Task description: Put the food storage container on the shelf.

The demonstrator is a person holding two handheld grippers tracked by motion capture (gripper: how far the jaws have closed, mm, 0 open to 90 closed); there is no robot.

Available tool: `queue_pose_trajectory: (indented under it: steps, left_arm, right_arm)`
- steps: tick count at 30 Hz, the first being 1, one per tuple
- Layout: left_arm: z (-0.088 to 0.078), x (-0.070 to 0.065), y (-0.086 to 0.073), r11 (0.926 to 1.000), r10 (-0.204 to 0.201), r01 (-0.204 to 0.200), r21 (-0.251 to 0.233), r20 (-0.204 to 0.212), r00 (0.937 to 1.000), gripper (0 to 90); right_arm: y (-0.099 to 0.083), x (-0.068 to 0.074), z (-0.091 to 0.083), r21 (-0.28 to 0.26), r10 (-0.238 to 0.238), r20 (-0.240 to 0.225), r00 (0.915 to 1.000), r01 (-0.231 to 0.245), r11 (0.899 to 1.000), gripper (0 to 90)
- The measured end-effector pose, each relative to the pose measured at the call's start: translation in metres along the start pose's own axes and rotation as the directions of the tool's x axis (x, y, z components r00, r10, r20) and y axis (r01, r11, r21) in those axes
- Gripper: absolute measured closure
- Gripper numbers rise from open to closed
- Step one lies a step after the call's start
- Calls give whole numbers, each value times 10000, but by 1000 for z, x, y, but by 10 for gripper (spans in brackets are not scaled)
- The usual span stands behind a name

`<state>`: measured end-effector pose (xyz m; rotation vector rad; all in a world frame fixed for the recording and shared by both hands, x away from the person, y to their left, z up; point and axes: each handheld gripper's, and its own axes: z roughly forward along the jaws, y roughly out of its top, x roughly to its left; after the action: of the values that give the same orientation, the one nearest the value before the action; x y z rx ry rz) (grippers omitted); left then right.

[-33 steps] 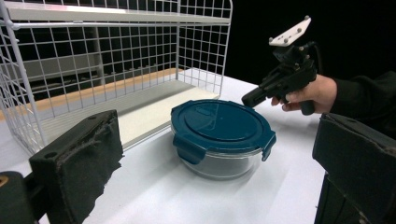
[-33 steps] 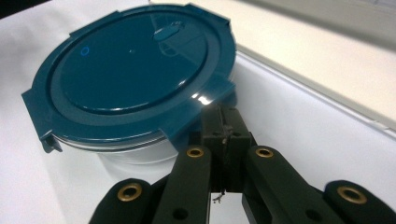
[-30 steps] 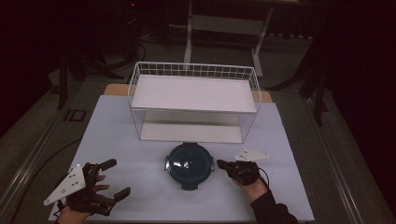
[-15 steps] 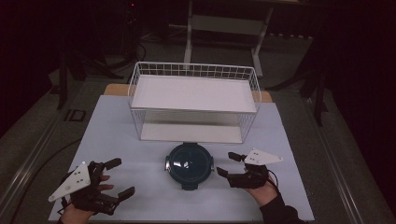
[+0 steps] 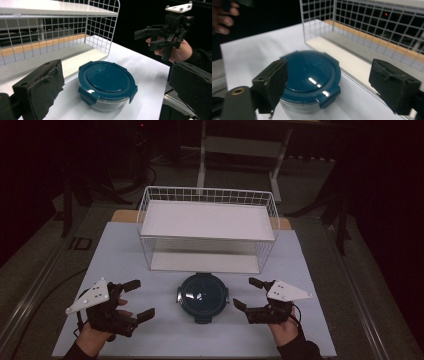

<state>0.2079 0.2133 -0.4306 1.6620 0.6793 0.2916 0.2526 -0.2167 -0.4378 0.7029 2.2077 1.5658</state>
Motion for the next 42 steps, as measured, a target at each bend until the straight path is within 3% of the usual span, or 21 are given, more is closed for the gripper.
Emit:
queue_pose_trajectory:
  steps: [5,8,12,14,16,20,22,27,29,31,32,33,34,35,37,38,40,41,42]
  left_arm:
    - [18,1,10,9980,-89,71,634,274,9996,0]
    - [30,0,15,9932,-8,-34,1168,356,9994,0]
    - [43,1,20,9889,-404,358,1439,294,9987,0]
    - [49,4,21,9858,-949,897,1419,303,9950,0]
    - [55,6,22,9811,-1226,1158,1550,353,9918,0]
    - [65,10,21,9763,-1322,1220,1785,460,9902,0]
    - [77,17,18,9675,-1677,1527,2018,594,9840,0]
    - [93,30,7,9498,-2192,2047,2365,364,9750,0]
    - [98,37,1,9361,-2641,2483,2491,317,9640,0]
    - [103,42,-4,9181,-3042,2863,2740,243,9523,8]
    - [103,42,-4,9181,-3042,2863,2740,243,9523,9]
    - [107,46,-8,8912,-3381,3198,3218,8,9411,9]
    - [109,48,-10,8754,-3612,3419,3417,-78,9325,9]
    - [111,50,-12,8530,-3928,3738,3641,-235,9193,9]
    - [113,54,-16,8165,-4500,4246,3913,-295,8926,9]
    - [114,56,-17,7916,-4700,4466,4169,-516,8812,9]
    - [116,58,-19,7668,-4979,4695,4377,-561,8654,10]
    - [117,59,-20,7455,-5192,4900,4519,-673,8520,11]
    - [117,60,-21,7329,-5395,5070,4537,-664,8393,11]
  right_arm:
    - [4,2,-2,-187,-71,-249,9997,66,9998,180]
    - [7,4,-3,-120,-240,-27,9997,240,9996,179]
    - [9,6,-7,-313,-123,88,9999,126,9994,164]
    - [10,7,-7,-308,-216,155,9996,221,9993,132]
    - [10,8,-6,-261,-174,159,9997,178,9995,121]
    - [9,7,-5,-224,8,127,9999,-5,9997,110]
    - [8,5,-2,-122,187,171,9997,-185,9998,106]
    - [5,2,1,-115,467,33,9989,-466,9988,106]
    - [5,2,3,-101,565,-27,9984,-566,9983,102]
    - [4,3,5,-89,538,230,9983,-536,9985,101]
    - [4,3,5,-89,538,230,9983,-536,9985,101]
    - [3,3,6,-10,482,254,9985,-482,9988,99]
    - [2,4,6,-65,453,300,9985,-451,9990,98]
    - [1,4,7,-26,464,252,9986,-464,9989,98]
    - [0,5,9,92,491,293,9984,-494,9987,98]
    - [-1,5,9,126,471,230,9986,-474,9988,98]
    - [-1,6,10,226,443,278,9986,-450,9987,98]
    - [-2,6,11,271,412,255,9988,-419,9988,99]
    - [-2,7,12,302,427,271,9987,-435,9986,99]
